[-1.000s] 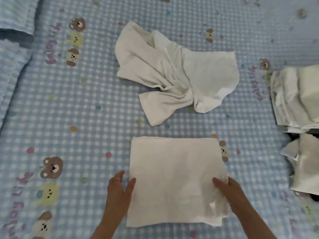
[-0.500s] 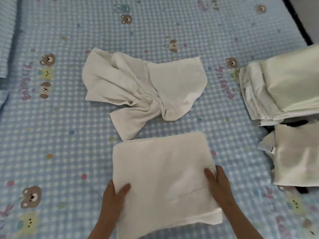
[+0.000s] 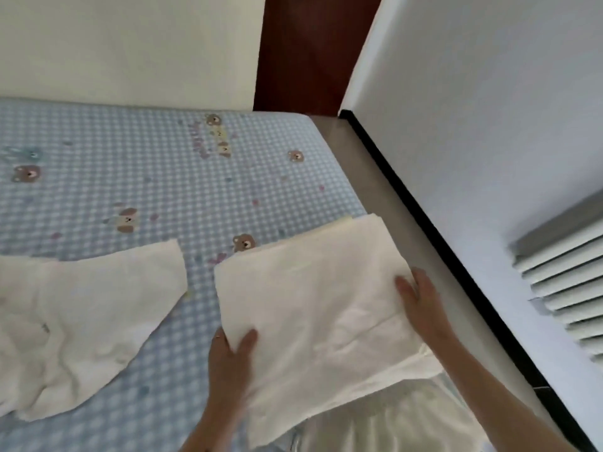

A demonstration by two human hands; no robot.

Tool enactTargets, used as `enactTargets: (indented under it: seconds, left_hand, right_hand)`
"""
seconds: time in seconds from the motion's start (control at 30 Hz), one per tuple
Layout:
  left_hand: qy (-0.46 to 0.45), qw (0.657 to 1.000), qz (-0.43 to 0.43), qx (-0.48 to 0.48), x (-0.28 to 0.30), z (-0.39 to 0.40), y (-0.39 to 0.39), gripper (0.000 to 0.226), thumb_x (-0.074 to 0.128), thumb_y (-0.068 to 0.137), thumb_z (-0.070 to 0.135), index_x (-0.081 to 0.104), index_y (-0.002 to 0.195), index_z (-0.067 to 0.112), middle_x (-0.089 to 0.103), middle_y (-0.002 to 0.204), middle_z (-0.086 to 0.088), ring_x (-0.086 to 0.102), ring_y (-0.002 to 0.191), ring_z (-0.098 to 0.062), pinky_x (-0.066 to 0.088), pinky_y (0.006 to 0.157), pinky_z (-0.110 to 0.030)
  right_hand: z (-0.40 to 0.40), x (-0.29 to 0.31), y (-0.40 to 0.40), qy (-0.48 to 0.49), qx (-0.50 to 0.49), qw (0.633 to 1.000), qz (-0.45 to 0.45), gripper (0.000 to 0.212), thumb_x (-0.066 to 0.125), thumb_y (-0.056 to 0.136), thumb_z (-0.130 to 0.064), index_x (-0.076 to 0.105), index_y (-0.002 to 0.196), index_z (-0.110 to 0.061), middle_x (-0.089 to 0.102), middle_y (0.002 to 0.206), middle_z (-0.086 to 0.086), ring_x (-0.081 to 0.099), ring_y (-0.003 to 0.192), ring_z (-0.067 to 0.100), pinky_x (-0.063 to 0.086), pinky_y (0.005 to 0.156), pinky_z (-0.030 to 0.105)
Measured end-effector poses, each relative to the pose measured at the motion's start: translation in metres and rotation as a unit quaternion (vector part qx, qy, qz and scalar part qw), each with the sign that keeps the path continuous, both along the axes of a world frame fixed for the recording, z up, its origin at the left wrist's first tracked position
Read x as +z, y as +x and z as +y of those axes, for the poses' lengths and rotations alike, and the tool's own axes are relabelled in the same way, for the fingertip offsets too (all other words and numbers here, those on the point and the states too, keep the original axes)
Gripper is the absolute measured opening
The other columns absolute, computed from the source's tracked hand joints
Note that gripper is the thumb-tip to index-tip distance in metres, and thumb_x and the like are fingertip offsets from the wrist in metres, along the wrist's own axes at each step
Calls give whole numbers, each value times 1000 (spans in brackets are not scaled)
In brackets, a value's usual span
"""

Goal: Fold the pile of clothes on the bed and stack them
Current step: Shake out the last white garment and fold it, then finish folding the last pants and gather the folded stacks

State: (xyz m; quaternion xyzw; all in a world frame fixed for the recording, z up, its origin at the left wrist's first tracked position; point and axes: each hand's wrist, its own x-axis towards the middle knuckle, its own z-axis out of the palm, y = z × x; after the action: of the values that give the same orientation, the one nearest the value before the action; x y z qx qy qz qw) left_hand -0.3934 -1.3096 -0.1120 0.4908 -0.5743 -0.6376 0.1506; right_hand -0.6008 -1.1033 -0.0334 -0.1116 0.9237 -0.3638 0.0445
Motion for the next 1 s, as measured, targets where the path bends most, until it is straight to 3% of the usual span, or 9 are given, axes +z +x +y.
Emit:
enactTargets:
  seconds: [0.13,0.2,0.33,0.5,0.63,0.77,0.83,0.9,1.0]
  left_hand:
    - [16,998,33,-42,-12,0,-102,44,64,86,12,47,126,5,63,117,-15,63,97,-28,51,80,-37]
    - [-40,989,-28,-137,-32,2,-123,74,62,89,21,17,147,10,44,142,-15,52,118,-30,45,98,-40]
    - [-383,823,-175,-381,-77,15,-135,88,42,94,51,-26,143,25,-23,156,-10,-12,146,-27,1,118,-38]
    - [-392,732,-223,-511,-108,19,-147,77,27,95,57,-13,149,20,-31,152,-6,-26,142,-21,-10,117,-38]
    - [-346,766,-171,-513,-97,13,-143,72,33,97,49,-4,151,18,-20,157,-7,-19,144,-19,-8,117,-37]
    - [-338,847,-148,-383,-88,-10,-40,61,61,84,43,46,138,18,38,150,-4,38,136,-11,27,112,-22]
    - [-334,878,-194,-282,-79,-45,48,61,90,44,43,74,99,21,70,109,1,69,92,-5,51,76,-13]
    - [-316,891,-281,-169,-87,-83,131,67,96,23,30,77,85,16,73,96,-5,72,78,-13,53,59,-19]
    - [-200,910,-362,-18,-90,-155,233,70,88,56,8,61,120,0,52,131,-26,54,118,-42,48,92,-44]
  right_hand:
    - [3,-2,-110,41,-7,999,11,35,54,95,-16,50,127,-1,59,120,20,55,113,33,37,85,27]
    - [1,-21,-137,157,4,987,21,56,55,95,-25,33,143,-6,43,139,22,42,128,37,34,100,37]
    - [-7,-87,-140,360,143,918,82,69,35,95,-54,0,151,-32,-4,161,4,2,147,28,14,114,53]
    - [-2,-158,-147,437,178,881,-24,66,16,92,-64,-17,146,-42,-27,156,-9,-14,147,17,8,116,56]
    - [-1,-158,-159,456,186,868,-71,71,12,87,-69,-20,145,-43,-30,152,-16,-10,147,17,14,115,57]
    - [-41,-125,-111,303,99,947,26,114,0,71,-86,34,143,-4,25,154,19,28,138,41,26,109,61]
    - [-93,-112,-37,186,103,976,50,88,20,86,-72,47,134,-3,45,142,23,42,130,40,35,104,55]
    - [-157,-107,57,137,183,970,82,47,52,91,-42,52,131,-18,54,136,16,53,123,33,42,97,45]
    - [-256,-128,177,112,378,918,-54,63,61,90,-31,32,144,-18,32,153,5,37,138,17,31,106,25]
